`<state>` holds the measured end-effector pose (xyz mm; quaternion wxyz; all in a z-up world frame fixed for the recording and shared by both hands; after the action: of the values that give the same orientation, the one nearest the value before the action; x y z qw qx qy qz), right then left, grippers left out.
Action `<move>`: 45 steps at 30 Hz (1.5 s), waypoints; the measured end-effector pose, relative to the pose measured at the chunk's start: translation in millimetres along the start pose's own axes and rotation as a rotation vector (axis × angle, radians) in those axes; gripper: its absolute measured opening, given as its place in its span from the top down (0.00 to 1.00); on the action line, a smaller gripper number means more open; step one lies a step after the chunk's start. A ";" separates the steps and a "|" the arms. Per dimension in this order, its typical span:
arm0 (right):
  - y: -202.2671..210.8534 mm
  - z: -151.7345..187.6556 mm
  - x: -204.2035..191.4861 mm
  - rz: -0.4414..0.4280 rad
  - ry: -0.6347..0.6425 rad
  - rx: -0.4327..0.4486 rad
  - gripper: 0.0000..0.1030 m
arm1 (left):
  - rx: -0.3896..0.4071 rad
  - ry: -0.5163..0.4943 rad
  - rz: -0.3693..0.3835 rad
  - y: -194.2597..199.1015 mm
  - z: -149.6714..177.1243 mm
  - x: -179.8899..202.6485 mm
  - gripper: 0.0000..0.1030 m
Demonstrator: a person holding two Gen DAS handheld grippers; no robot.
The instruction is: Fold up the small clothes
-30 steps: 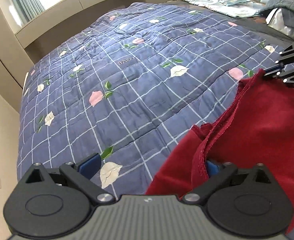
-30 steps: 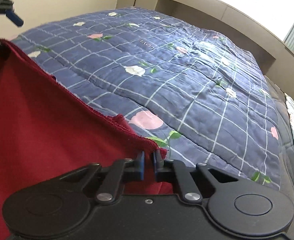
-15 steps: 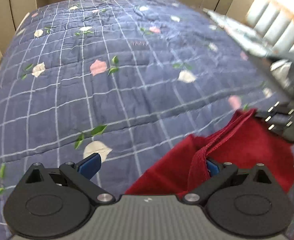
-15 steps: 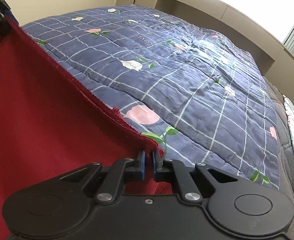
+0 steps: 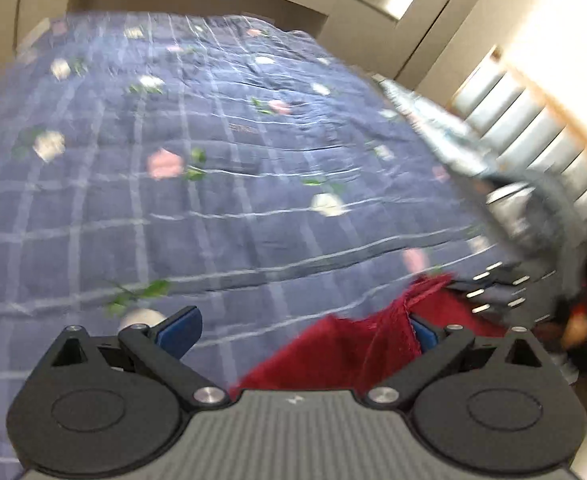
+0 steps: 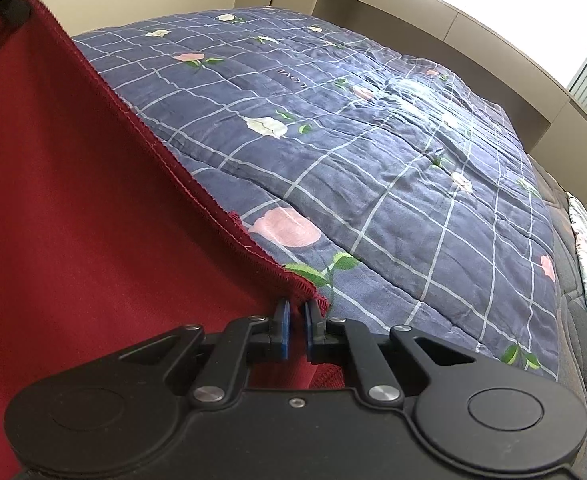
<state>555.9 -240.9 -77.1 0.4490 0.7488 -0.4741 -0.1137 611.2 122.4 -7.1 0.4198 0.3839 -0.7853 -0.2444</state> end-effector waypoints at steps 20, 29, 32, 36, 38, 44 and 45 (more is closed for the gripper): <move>28.3 8.3 15.9 -0.012 -0.152 0.134 0.35 | 0.180 -0.056 -0.130 5.4 69.2 37.3 0.00; 56.2 31.8 6.7 -0.088 -0.227 0.135 0.41 | 0.175 -0.118 -0.232 -25.9 120.5 63.9 0.00; 47.6 32.1 3.1 -0.069 -0.240 0.113 0.47 | 0.194 -0.099 -0.286 -29.8 123.4 63.5 0.01; 35.5 32.1 4.7 -0.051 -0.301 0.102 0.52 | 0.266 0.031 -0.302 -20.4 117.3 48.7 0.12; 34.8 31.7 4.4 -0.048 -0.314 0.116 0.65 | 0.277 0.084 -0.290 -16.6 113.4 39.4 0.23; 34.6 34.2 1.1 -0.026 -0.312 0.120 0.94 | 0.265 0.107 -0.193 -11.3 116.8 36.8 0.07; 34.9 34.6 1.4 -0.026 -0.312 0.124 0.95 | 0.273 0.083 -0.199 -11.4 119.0 42.1 0.05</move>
<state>514.8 -266.7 -69.3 0.3213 0.7543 -0.5346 -0.2050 500.1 89.0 -58.2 0.3696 0.5228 -0.7514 -0.1599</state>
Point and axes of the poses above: each gripper's, at about its wrist camera, not at the fingertips, and y roughly against the way its jaws point, x to its right, z to its underside, the point moved 2 cm from there along -y, roughly the way its jaws point
